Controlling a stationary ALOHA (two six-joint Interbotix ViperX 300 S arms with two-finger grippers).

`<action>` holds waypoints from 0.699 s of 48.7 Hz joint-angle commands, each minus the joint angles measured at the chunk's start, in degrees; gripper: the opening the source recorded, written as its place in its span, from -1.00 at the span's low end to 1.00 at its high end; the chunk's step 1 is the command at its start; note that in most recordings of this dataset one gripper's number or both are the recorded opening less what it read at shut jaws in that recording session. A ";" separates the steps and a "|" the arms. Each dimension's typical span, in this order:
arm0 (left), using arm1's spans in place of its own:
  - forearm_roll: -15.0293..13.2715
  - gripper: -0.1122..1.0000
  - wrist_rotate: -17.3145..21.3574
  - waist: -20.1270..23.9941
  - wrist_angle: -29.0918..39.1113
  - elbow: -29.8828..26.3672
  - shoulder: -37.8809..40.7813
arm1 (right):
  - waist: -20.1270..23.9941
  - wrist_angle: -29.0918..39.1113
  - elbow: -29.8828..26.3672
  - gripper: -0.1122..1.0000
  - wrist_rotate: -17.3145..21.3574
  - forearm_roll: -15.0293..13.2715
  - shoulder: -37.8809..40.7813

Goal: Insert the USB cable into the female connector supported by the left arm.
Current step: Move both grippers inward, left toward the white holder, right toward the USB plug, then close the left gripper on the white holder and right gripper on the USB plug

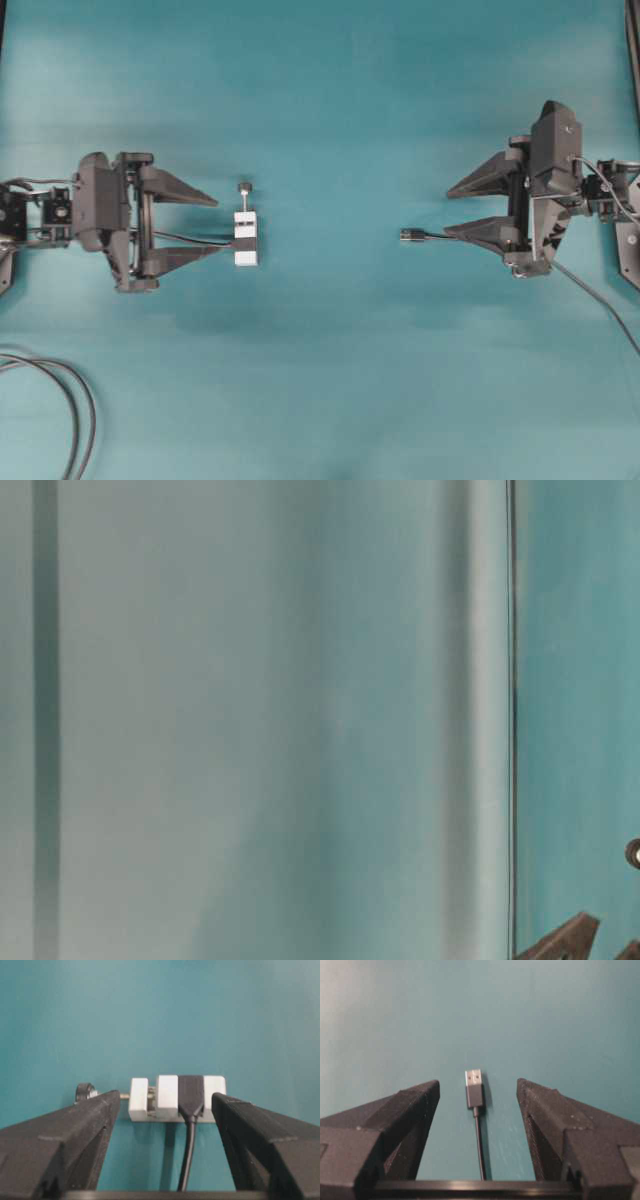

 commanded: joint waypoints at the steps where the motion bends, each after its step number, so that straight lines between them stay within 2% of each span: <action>1: -0.18 0.69 -0.44 0.79 -0.53 -0.70 0.18 | -0.09 -2.55 -0.88 0.41 0.00 -0.09 1.49; 10: -0.18 0.69 0.00 1.23 -0.09 -0.44 0.35 | 0.18 -4.22 -2.46 0.41 0.09 -0.09 7.47; 17: 0.00 0.69 0.44 1.49 2.72 -0.44 0.70 | 1.14 -5.36 -4.04 0.41 0.18 -0.09 10.72; 34: 0.18 0.69 0.70 1.49 3.78 -0.53 0.88 | 1.85 -5.19 -4.66 0.41 0.18 -0.09 13.89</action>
